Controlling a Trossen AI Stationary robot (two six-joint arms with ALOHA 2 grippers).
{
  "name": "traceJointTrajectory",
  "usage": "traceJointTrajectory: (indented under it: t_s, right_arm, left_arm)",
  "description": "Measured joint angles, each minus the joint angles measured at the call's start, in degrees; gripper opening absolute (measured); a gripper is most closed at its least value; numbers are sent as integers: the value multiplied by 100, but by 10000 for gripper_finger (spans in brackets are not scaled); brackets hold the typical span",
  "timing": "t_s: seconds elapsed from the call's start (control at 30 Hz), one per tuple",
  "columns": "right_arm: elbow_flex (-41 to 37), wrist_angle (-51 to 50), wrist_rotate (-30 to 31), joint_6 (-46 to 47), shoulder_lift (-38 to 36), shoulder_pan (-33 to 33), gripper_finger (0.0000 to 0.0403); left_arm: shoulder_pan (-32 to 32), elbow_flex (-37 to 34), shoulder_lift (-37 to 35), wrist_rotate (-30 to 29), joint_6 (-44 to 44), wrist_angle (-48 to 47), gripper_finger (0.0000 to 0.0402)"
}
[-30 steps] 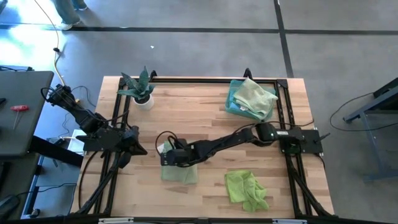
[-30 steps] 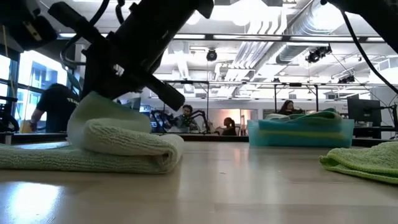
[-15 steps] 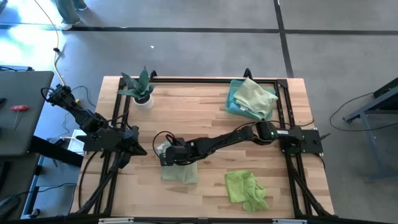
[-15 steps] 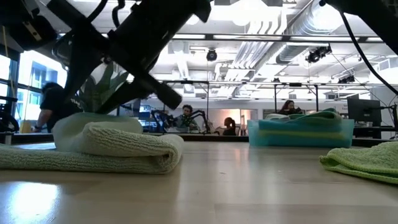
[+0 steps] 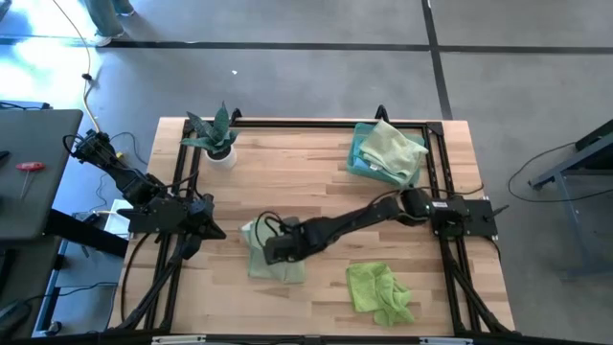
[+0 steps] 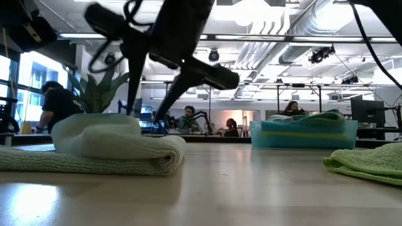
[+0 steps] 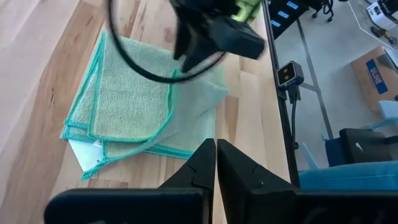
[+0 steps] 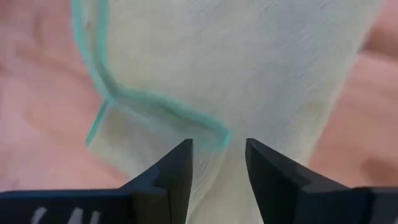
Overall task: Fold microfiber towels
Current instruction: Fold the green microfiber cloth
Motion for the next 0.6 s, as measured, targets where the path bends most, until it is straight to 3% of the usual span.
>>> traceJointTrajectory:
  t_s: [0.2, 0.4, 0.6]
  right_arm:
    - [4, 363, 212, -326, 23, 118, 128]
    - [21, 1529, 184, -1246, 17, 96, 128]
    - [15, -259, 744, -571, -169, 18, 128]
  left_arm:
    - [0, 0, 3, -2, 55, -44, 7]
    - [0, 0, 2, -27, 91, -44, 7]
    - [0, 0, 2, -26, 55, -53, 7]
